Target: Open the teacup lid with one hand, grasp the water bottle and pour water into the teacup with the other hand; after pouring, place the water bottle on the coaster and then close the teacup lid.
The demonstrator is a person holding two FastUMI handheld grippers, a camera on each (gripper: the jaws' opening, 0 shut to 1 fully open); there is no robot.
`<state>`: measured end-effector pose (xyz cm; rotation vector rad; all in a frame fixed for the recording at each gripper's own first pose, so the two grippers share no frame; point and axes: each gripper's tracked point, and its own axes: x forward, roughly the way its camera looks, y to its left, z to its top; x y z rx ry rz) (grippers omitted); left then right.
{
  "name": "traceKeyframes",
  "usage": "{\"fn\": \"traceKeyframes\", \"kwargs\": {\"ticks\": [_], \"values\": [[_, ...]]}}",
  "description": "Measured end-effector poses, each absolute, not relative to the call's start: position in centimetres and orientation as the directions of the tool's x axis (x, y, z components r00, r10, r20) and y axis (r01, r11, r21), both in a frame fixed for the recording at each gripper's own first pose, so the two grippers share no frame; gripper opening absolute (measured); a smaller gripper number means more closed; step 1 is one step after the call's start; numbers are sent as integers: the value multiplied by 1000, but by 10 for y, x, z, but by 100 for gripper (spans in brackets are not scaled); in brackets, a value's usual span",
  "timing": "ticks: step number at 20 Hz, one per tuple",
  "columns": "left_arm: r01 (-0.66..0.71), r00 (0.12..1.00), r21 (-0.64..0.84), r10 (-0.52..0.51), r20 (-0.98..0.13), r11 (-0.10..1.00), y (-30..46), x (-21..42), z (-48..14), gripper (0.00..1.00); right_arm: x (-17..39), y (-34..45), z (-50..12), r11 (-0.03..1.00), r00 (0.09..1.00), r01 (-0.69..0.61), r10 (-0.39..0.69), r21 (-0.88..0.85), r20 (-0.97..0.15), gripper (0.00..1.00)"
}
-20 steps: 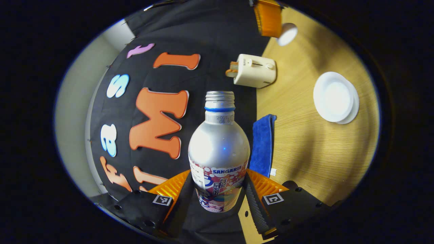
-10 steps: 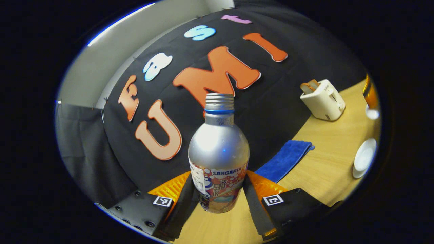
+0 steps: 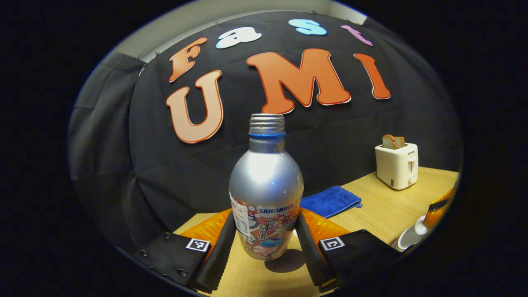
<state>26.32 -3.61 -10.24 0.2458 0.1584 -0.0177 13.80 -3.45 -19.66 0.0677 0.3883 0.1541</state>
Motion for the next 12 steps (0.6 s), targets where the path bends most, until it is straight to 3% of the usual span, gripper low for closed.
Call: {"fn": "traceKeyframes", "kwargs": {"ticks": [12], "values": [[49,960,-43,-59,-275,998,-35,277,-159,80,142,-25,-225,986,905,-129,162,109,-394,18]]}}
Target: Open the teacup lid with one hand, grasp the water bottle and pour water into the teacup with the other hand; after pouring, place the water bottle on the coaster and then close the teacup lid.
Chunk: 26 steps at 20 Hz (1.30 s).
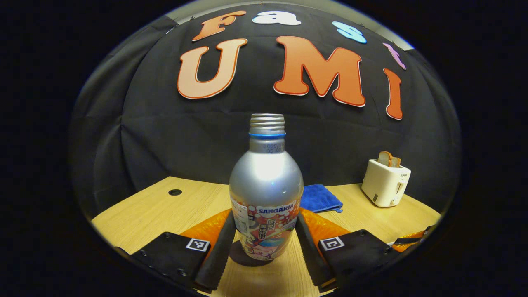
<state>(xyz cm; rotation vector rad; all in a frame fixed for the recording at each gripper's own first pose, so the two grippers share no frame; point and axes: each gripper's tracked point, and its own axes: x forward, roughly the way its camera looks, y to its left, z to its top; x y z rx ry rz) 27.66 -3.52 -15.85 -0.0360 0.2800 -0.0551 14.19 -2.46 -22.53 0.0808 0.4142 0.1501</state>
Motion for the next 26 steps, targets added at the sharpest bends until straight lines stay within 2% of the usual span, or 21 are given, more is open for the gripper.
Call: {"fn": "traceKeyframes", "kwargs": {"ticks": [4,5,7,11,13,15,16,17,18,19,23,26], "values": [[68,937,-127,-107,-333,990,-38,284,-182,82,140,-22,-224,982,904,-127,172,139,-392,31],[56,932,-121,-95,-349,991,-35,286,-191,83,140,-21,-223,980,903,-129,179,150,-391,34],[42,929,-115,-81,-360,993,-27,287,-200,82,139,-20,-217,980,908,-131,180,152,-379,49],[38,912,-108,-78,-402,993,-25,296,-223,83,137,-21,-195,979,929,-139,182,151,-323,60],[8,906,-82,-42,-422,997,-16,298,-233,85,137,-26,-182,981,940,-130,169,145,-297,64],[14,906,-80,-46,-422,997,-18,299,-235,87,139,-30,-170,982,951,-123,158,143,-267,64],[15,903,-79,-47,-427,997,-18,298,-235,90,139,-32,-168,983,954,-118,153,144,-259,64],[17,903,-87,-53,-426,996,-18,296,-235,98,139,-33,-165,983,956,-114,148,145,-255,64],[19,907,-98,-58,-418,995,-17,295,-230,99,139,-34,-162,983,957,-109,143,145,-251,64],[27,911,-112,-71,-406,993,-18,293,-223,96,139,-35,-159,984,960,-105,138,143,-245,64],[53,930,-131,-96,-356,990,-21,269,-190,98,136,-34,-137,987,971,-92,118,130,-210,64],[84,957,-121,-114,-268,989,-25,244,-148,97,132,-33,-111,993,985,-66,80,96,-154,71]]}}
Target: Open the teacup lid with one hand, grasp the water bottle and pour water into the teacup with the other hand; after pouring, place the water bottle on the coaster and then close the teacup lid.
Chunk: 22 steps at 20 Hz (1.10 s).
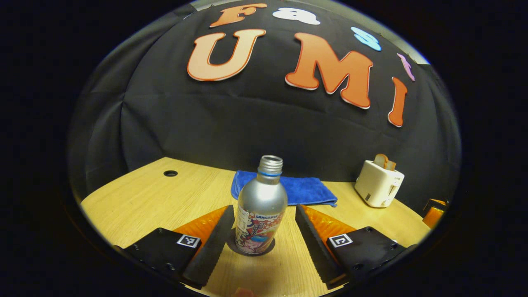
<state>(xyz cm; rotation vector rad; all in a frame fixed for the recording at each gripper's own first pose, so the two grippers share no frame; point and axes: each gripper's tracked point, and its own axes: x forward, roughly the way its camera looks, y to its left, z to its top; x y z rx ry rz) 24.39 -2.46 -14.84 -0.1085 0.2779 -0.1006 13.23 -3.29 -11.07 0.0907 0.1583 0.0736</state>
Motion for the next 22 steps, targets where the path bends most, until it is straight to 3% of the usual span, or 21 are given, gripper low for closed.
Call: {"fn": "traceKeyframes", "kwargs": {"ticks": [3,7,13,22], "values": [[95,976,-102,-113,-187,990,-24,215,-109,97,126,-36,-87,998,996,-18,23,60,-85,82],[83,989,-87,-93,-115,993,-14,176,-78,97,115,-42,-70,998,998,54,-53,28,-33,87],[34,999,-52,-35,-11,998,13,130,-41,96,113,-31,-47,998,998,67,-68,21,18,87],[11,999,5,-11,32,1000,26,114,-25,96,119,-24,-41,995,996,86,-84,-57,27,87]]}}
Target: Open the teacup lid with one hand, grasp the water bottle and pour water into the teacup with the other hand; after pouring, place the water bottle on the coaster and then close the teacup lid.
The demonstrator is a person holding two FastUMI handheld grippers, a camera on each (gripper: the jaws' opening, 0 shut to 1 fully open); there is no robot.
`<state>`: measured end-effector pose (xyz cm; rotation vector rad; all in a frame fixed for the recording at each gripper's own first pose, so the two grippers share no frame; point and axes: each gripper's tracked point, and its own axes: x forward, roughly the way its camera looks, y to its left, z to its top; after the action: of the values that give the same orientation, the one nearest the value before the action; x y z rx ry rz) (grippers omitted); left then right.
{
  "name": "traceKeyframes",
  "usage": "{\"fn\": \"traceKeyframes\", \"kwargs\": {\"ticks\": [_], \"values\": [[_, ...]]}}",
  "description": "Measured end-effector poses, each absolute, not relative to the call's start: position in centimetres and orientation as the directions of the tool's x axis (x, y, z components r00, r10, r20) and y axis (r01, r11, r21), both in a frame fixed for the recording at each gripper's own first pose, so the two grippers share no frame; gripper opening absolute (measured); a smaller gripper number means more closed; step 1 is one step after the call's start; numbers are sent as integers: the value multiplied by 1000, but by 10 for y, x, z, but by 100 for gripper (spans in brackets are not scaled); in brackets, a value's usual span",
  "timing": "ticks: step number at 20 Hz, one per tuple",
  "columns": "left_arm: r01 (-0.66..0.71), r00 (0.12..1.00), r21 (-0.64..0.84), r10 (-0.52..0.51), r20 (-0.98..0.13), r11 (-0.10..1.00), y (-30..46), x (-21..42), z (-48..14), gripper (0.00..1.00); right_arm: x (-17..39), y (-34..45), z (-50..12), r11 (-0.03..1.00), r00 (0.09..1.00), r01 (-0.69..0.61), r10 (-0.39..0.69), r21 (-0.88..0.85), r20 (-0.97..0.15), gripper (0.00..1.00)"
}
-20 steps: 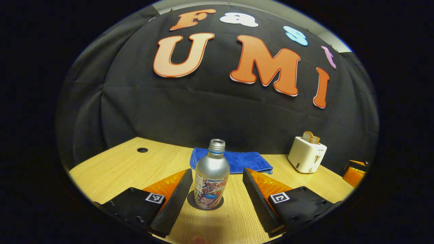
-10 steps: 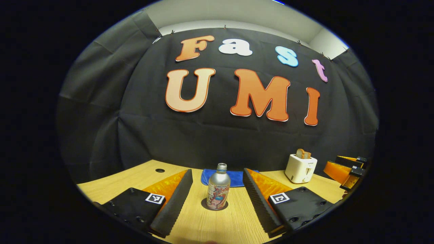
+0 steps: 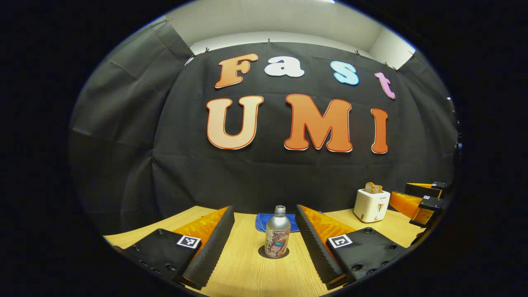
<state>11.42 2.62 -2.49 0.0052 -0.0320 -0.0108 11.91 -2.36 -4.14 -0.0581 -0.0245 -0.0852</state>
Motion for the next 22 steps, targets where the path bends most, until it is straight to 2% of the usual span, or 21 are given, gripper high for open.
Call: {"fn": "traceKeyframes", "kwargs": {"ticks": [8,22], "values": [[5,999,13,-5,45,1000,22,121,-22,96,122,-24,-28,990,993,107,-102,-94,62,88],[-6,1000,22,5,26,1000,24,135,-27,97,134,-19,-31,990,995,91,-87,-112,41,91]]}}
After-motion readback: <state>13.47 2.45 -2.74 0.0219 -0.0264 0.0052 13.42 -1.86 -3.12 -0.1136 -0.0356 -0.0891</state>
